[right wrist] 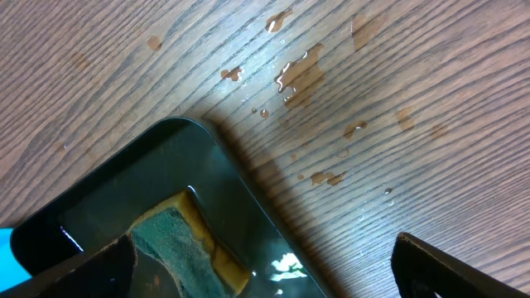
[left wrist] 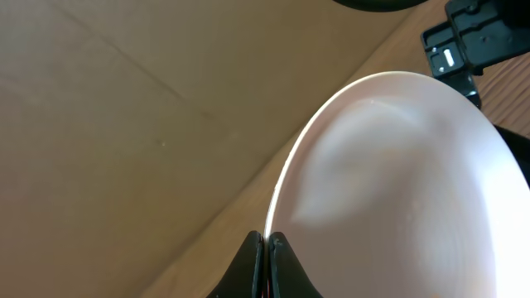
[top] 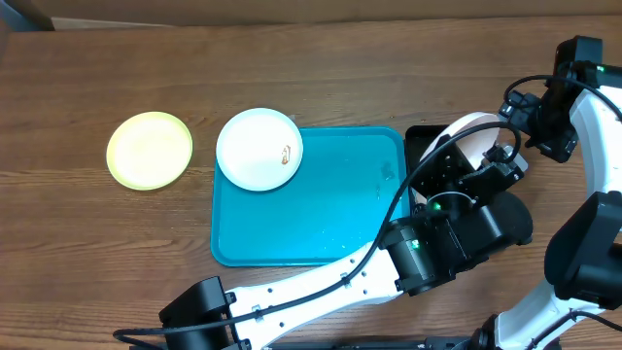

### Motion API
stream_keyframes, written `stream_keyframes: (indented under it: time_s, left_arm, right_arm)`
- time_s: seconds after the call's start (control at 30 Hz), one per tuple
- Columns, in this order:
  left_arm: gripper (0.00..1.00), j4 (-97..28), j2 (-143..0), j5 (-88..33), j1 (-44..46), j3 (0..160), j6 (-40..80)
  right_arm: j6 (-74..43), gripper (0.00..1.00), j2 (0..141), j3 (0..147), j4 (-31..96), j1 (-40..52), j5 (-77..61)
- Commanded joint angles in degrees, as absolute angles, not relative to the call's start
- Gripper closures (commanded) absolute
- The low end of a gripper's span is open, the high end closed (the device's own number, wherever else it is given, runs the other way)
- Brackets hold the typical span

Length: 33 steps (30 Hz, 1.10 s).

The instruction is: Clean dirty plates on tray and stack at the side

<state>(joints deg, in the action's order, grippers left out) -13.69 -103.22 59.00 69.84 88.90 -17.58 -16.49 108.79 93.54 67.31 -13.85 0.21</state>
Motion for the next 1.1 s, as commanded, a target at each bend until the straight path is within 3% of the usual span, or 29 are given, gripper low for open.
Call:
stream_keyframes:
  time_s: [0.0,0.37,0.5,0.63,0.77,0.87,0.97,1.07]
  left_arm:
    - [0.96,-13.17,-101.89,60.47,70.06,90.52,-17.58]
    - [0.96,-12.45,-101.89,57.76,68.90,90.52,-16.56]
    - [0.96,-11.40,-101.89,61.87,69.65,90.52,-24.32]
    - [0.96,-7.55,-101.89,63.64,68.14,90.52,-21.63]
    - [0.96,-8.36,-101.89,64.25,69.36,90.52,-26.72]
    - [0.96,-6.55,-101.89,65.56,68.05,90.52,-17.23]
    - [0.96,-12.64,-101.89,55.77,67.99,90.52,-13.17]
    - [0.96,-15.79,-101.89,54.28,67.22,90.52,-6.68]
  right_arm:
    - [-16.73,0.00,107.37,94.13,67.16,-13.80,-0.05]
    - [-16.73,0.00,107.37,94.13,67.16,-13.80,-0.05]
    - [-16.71,0.00,107.37,94.13,67.16,-13.80,-0.05]
    - [-16.71,0.00,107.37,94.13,67.16,-13.80,-0.05]
    - [-16.73,0.00,107.37,94.13,67.16,-13.80,-0.05]
    - [-16.73,0.00,107.37,94.13,67.16,-13.80,-0.05]
    - [-16.71,0.00,107.37,94.13,67.16,-13.80,-0.05]
    - [-16.73,0.00,107.37,94.13,67.16,-13.80,-0.05]
